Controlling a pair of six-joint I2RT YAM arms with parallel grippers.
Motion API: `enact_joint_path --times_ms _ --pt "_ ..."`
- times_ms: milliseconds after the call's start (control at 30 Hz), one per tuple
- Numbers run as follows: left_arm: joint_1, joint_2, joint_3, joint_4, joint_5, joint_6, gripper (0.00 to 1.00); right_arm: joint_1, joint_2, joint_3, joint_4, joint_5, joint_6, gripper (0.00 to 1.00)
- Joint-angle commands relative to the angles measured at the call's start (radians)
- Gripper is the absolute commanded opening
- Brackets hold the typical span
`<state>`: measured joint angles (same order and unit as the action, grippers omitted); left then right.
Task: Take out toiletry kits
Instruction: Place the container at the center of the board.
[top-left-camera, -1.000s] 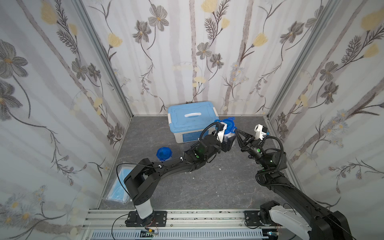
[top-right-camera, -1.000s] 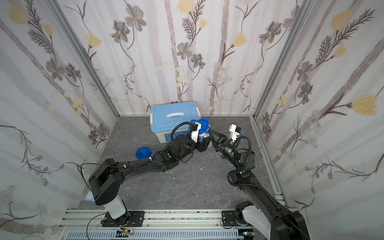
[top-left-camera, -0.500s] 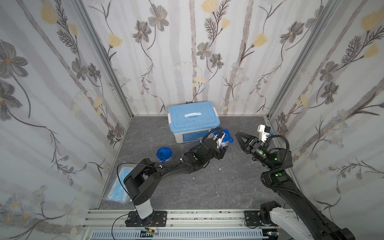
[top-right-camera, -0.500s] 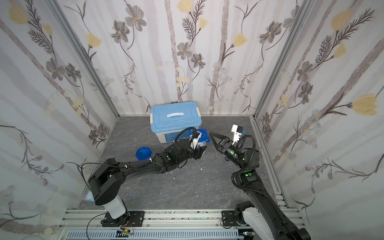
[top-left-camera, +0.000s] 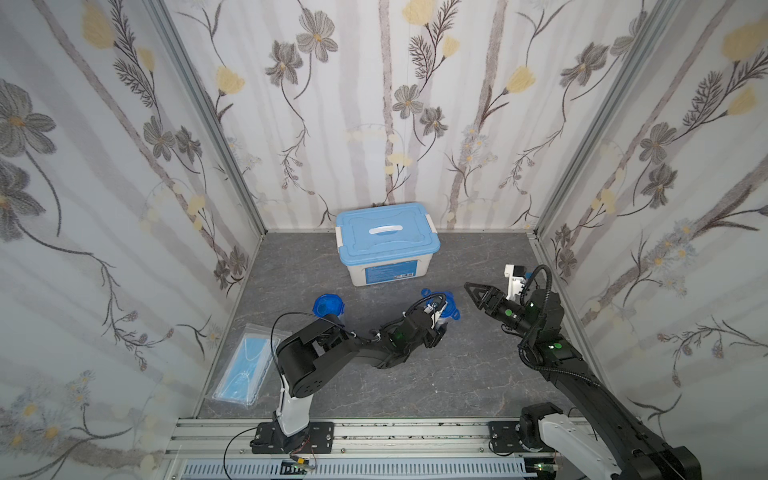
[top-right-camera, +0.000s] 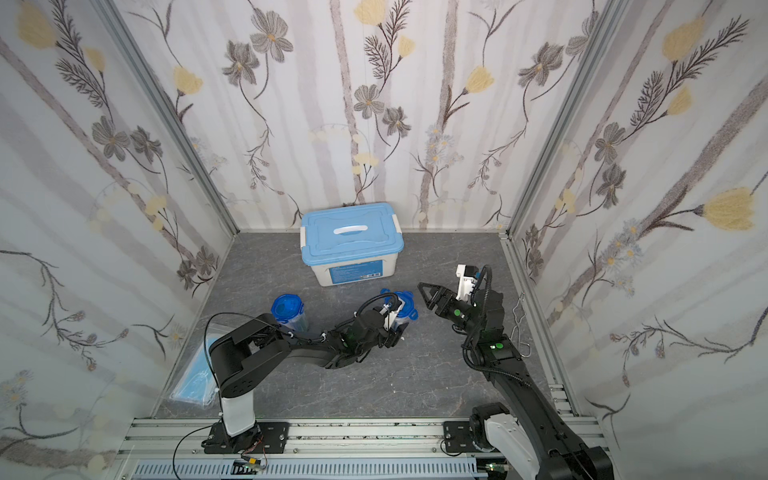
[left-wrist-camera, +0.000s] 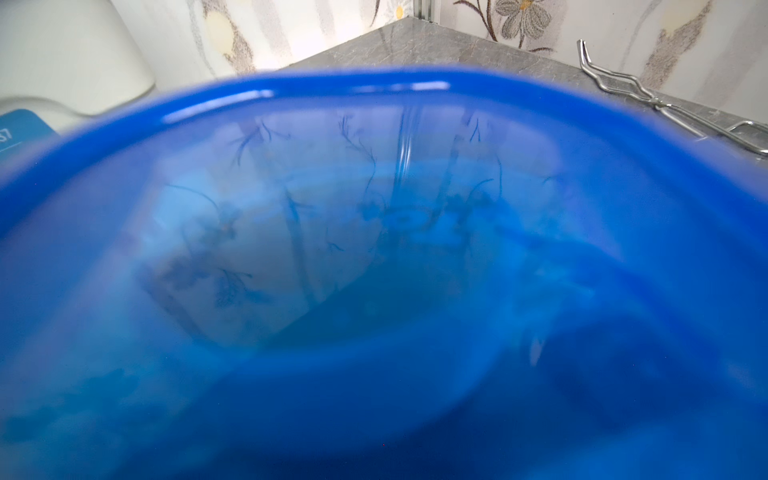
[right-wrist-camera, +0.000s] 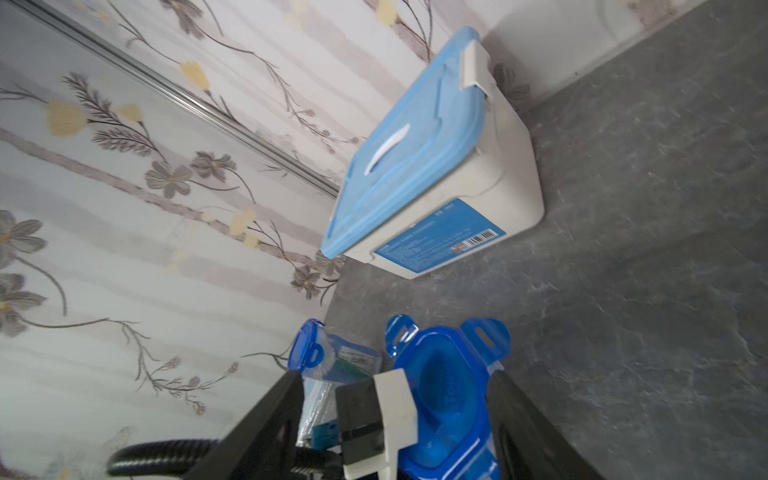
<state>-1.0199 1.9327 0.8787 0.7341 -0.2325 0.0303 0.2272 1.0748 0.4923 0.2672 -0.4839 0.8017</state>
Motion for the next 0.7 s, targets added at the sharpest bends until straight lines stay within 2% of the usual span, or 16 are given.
enact_joint_path --times_ms 0,133,200,333,400,500,667 --pt "-0.016 0.058 -0.011 0.351 -0.058 0.054 0.41 0.001 0.010 -0.042 -0.007 0.045 -0.058 0.72" --pt "-0.021 0.115 -0.044 0.489 -0.080 0.038 0.49 0.001 -0.006 -0.074 -0.001 0.074 -0.065 0.73" --pt "-0.025 0.123 -0.055 0.506 -0.087 0.038 0.52 0.000 -0.009 -0.088 0.002 0.084 -0.065 0.73" --pt "-0.031 0.133 -0.082 0.558 -0.091 0.039 0.64 0.001 0.022 -0.110 0.051 0.057 -0.060 0.72" --pt "-0.031 0.132 -0.088 0.562 -0.089 0.038 0.68 0.000 0.047 -0.115 0.098 0.036 -0.050 0.71" --pt "-0.032 0.122 -0.096 0.566 -0.073 0.031 0.79 0.001 0.089 -0.108 0.176 -0.006 -0.038 0.70" --pt "-0.031 0.092 -0.101 0.529 -0.037 0.019 0.88 0.002 0.133 -0.077 0.246 -0.055 -0.051 0.70"
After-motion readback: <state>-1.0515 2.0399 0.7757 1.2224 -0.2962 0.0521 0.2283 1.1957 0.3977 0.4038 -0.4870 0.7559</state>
